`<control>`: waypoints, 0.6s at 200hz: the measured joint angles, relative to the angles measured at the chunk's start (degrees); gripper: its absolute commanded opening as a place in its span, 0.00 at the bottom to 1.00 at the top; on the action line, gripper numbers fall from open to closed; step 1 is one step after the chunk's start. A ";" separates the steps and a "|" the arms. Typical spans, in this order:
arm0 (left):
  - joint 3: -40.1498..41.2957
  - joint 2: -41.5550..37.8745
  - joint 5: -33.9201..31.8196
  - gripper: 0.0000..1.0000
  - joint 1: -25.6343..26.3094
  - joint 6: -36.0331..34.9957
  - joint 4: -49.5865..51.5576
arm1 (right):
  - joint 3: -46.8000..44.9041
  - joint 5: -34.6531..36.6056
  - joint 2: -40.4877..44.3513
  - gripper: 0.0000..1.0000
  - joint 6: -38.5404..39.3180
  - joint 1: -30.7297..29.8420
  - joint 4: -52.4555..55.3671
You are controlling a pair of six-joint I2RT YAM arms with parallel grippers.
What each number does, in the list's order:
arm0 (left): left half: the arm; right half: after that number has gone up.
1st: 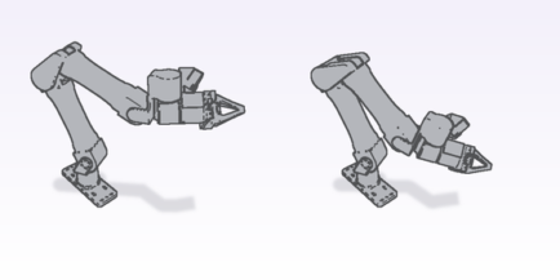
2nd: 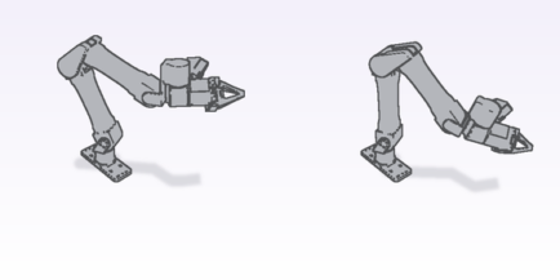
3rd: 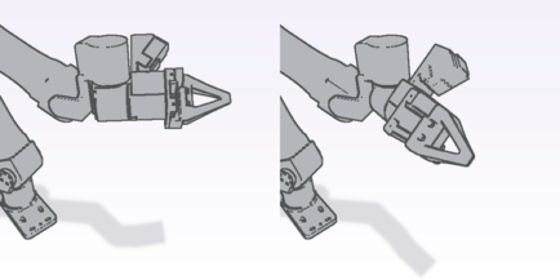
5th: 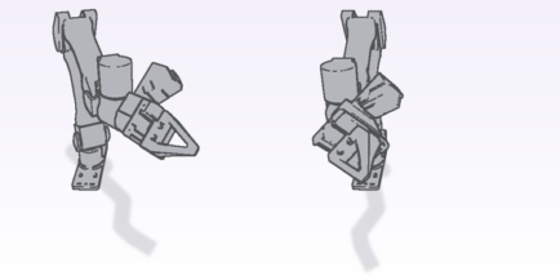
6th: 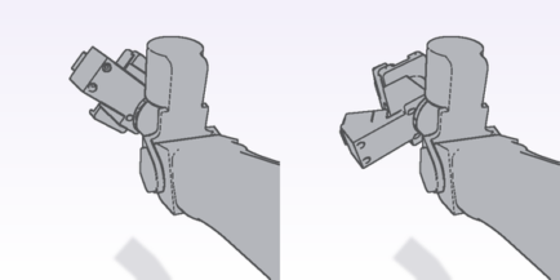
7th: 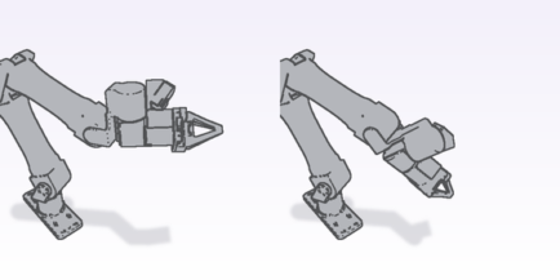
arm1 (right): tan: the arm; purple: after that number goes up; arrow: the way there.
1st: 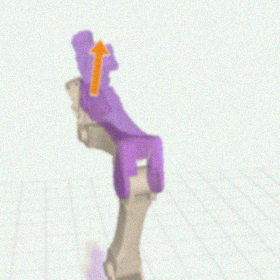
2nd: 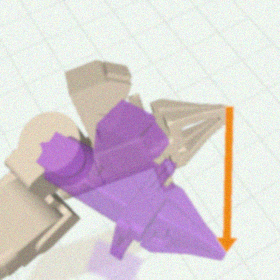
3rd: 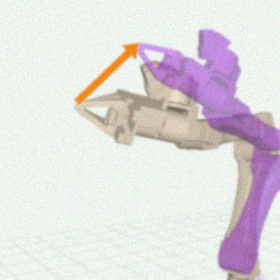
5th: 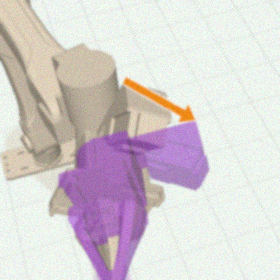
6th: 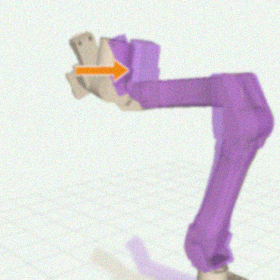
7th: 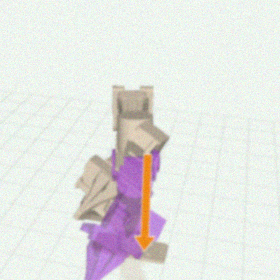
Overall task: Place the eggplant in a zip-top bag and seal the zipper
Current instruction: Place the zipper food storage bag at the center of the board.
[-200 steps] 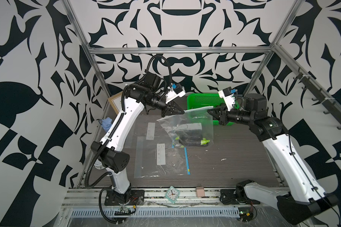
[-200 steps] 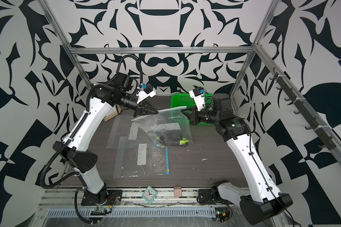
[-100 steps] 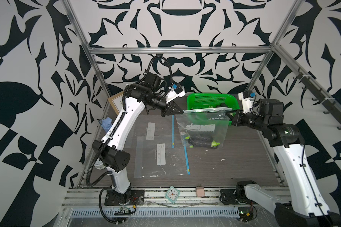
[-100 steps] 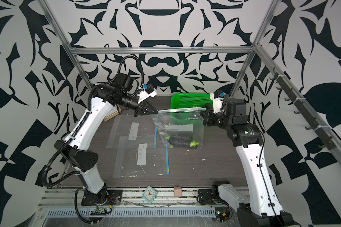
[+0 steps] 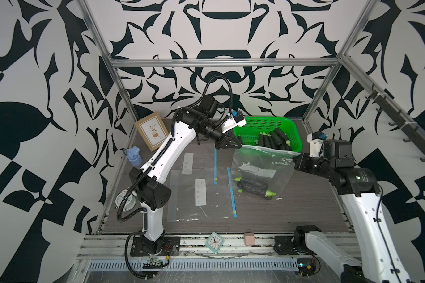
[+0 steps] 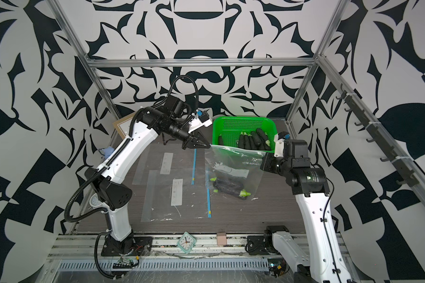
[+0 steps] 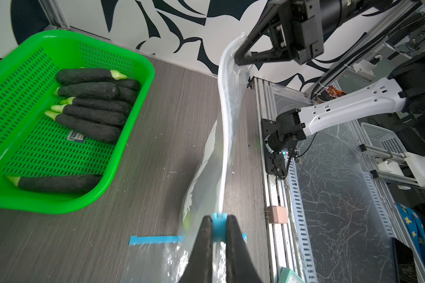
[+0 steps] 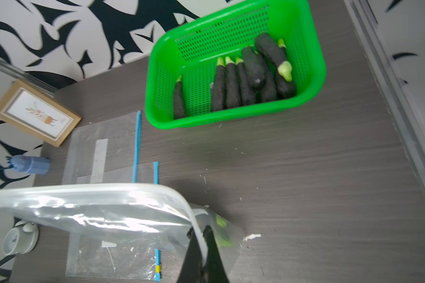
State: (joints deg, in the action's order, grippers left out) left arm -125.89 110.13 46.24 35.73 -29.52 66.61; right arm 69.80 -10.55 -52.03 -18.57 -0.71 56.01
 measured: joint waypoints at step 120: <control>-15.54 21.57 -11.17 0.08 12.02 16.52 -19.23 | -8.76 22.40 9.22 0.57 -5.01 1.49 4.35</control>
State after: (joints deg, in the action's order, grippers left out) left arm -141.43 131.70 35.07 47.75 -12.99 47.37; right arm 61.04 11.86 -42.81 -23.57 0.78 60.36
